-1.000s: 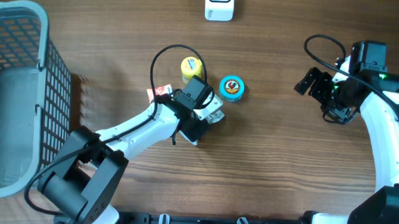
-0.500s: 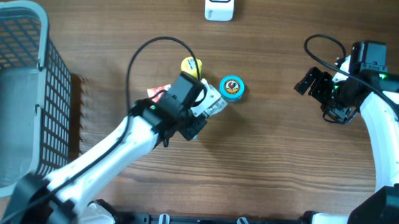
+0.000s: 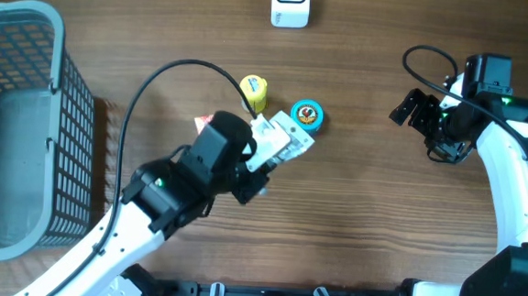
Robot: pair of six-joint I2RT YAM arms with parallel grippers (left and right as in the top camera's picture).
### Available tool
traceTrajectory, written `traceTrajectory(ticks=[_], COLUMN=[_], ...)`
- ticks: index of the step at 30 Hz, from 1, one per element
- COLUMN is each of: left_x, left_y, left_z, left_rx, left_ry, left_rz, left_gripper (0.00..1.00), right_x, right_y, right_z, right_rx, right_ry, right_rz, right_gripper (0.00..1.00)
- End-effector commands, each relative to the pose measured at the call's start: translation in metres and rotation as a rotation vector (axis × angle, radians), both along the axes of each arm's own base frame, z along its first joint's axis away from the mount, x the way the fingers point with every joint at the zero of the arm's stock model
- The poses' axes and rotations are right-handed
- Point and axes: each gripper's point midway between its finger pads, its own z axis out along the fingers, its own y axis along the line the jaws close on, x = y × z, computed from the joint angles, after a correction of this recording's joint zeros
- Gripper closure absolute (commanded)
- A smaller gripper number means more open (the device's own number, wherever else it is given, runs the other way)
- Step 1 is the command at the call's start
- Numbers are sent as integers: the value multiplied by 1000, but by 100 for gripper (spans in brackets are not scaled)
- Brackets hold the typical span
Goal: Scan the item barcode
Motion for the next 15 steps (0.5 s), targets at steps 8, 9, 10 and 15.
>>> traceTrajectory(ticks=[8,9,10,15], left_x=[-44,-45,-46,-46], left_y=[-26,-26,-25,-24], left_z=[8,7,6,5], left_rx=[-24,-20,-15,-12], left_ry=[7,11,14,17], left_rz=[-146,-147,-146,-145], left_gripper=[89,89,89,89], right_x=[5,5,5,4], right_y=[-4,-4,-4,-4], right_z=[8,8,8,8], right_rx=[-22,-22,-22,-22], right_ry=[-31,-31,-31,-30], right_rz=[9,9,9,9], right_gripper=[0,0,0,0])
